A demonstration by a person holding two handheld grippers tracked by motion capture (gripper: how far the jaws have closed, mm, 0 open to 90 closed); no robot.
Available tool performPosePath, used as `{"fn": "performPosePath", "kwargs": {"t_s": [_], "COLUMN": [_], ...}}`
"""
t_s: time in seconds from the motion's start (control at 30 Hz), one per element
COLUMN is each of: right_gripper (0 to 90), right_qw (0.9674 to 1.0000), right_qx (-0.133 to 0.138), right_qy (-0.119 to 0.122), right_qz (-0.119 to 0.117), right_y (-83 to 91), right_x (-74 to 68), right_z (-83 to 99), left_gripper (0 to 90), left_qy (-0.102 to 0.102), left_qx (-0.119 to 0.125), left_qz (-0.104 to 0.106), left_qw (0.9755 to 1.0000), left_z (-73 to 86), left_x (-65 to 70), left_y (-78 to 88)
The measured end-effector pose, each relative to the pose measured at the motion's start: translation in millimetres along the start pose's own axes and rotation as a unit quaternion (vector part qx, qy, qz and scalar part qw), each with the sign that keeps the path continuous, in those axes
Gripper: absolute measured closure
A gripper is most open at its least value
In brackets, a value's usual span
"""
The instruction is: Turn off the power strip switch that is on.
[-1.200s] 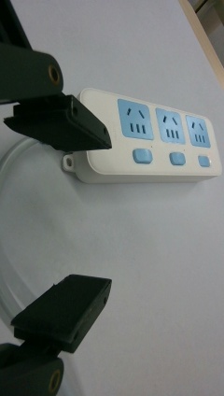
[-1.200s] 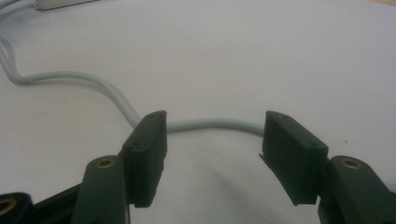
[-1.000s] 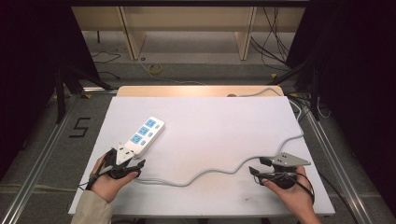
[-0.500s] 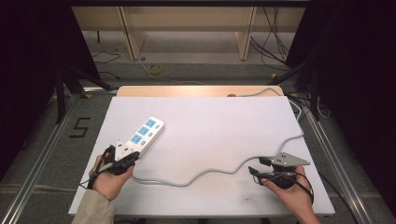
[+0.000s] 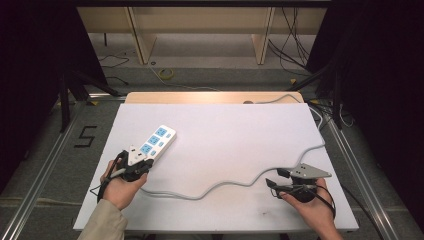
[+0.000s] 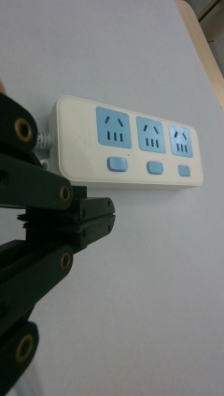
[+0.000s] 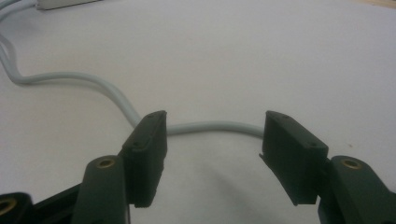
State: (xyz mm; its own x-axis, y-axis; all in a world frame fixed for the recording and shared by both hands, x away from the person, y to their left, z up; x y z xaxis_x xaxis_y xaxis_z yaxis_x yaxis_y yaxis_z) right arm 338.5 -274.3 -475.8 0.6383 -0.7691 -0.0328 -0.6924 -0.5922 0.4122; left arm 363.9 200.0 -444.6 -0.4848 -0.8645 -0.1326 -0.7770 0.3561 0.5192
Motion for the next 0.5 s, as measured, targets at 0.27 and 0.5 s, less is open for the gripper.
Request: {"fn": "performPosePath", "kwargs": {"t_s": [0.27,0.5], "right_gripper": [41.3,41.3], "right_qw": [1.0000,1.0000], "right_qx": [0.000,0.001], "right_qy": [0.001,-0.001], "right_qz": [0.001,0.002], "right_y": [0.0,-0.6], "right_x": [0.9,1.2], "right_z": [0.1,0.0], "left_gripper": [89.7,89.7], "left_qy": [-0.011,-0.006], "left_qx": [-0.015,-0.019], "left_qz": [-0.009,-0.015], "left_qw": [0.9998,0.9997], "left_z": [-2.0,-6.8], "left_x": [-4.4,-6.3], "left_y": [-6.8,-11.5]}}
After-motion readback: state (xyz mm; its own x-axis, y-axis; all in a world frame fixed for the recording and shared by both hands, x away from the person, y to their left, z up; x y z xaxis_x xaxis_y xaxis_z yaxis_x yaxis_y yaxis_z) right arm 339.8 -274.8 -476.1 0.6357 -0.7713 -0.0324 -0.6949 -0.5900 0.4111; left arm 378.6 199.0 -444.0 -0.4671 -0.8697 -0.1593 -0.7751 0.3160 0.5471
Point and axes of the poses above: each handheld gripper's, and its own axes: y roughly backward along the jaws, z roughly out of its underside, x roughly to its right, the point moved 1 cm from there along -y, roughly forward along the jaws, and after that the axes turned 9 degrees about x, right-handed, at the moved point
